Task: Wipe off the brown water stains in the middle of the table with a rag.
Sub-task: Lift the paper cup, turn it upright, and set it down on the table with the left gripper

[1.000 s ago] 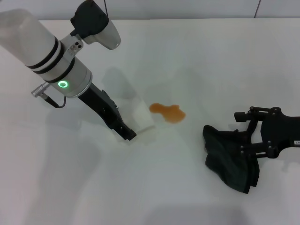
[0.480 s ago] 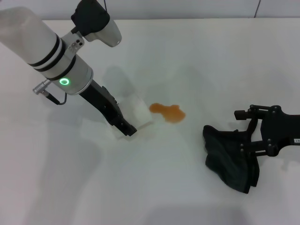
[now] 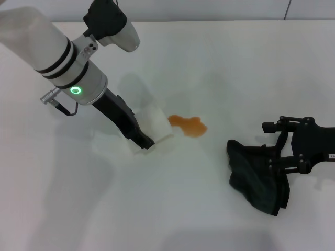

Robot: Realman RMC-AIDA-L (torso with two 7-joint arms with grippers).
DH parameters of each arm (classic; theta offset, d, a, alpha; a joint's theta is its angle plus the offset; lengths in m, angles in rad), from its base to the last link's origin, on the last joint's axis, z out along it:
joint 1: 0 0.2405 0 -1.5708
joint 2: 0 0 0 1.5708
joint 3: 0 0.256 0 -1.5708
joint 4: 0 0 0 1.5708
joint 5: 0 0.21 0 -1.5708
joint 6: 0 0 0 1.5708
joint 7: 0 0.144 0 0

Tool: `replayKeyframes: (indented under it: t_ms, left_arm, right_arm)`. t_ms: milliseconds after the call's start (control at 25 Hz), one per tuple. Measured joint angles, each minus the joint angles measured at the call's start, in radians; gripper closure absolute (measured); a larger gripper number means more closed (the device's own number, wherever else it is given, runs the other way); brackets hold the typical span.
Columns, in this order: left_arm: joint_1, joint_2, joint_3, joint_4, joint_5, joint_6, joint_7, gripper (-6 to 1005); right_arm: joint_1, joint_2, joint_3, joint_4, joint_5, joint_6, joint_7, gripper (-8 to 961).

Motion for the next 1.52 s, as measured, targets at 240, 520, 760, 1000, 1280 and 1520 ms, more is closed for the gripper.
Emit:
replayKeyframes:
  t_ms: [240, 520, 760, 1000, 1280, 1520]
  left_arm:
    - [-0.008, 0.001, 0.000, -0.002, -0.002, -0.003, -0.010, 292]
    - [-0.020, 0.004, -0.001, -0.060, -0.076, 0.066, -0.022, 309]
    - [-0.019, 0.005, 0.000, -0.155, -0.209, 0.129, -0.017, 309]
    - [0.071, 0.006, 0.000, -0.185, -0.443, 0.142, 0.061, 309]
    - [0.224, 0.003, 0.000, -0.137, -0.686, 0.142, 0.217, 309]
    - [0.352, 0.001, 0.000, -0.081, -0.829, 0.128, 0.398, 309]
  right_arm:
    - [0.000, 0.000, 0.000, 0.000, 0.000, 0.000, 0.000, 82]
    - [-0.002, 0.000, 0.000, -0.001, 0.003, 0.000, 0.000, 82]
    - [-0.003, -0.001, 0.001, -0.001, 0.007, 0.000, 0.000, 83]
    - [-0.005, -0.001, 0.002, -0.001, 0.009, 0.000, 0.000, 83]
    - [-0.002, 0.000, 0.002, 0.009, 0.011, 0.000, 0.000, 83]
    - [0.003, 0.000, 0.002, 0.010, 0.016, 0.001, 0.000, 83]
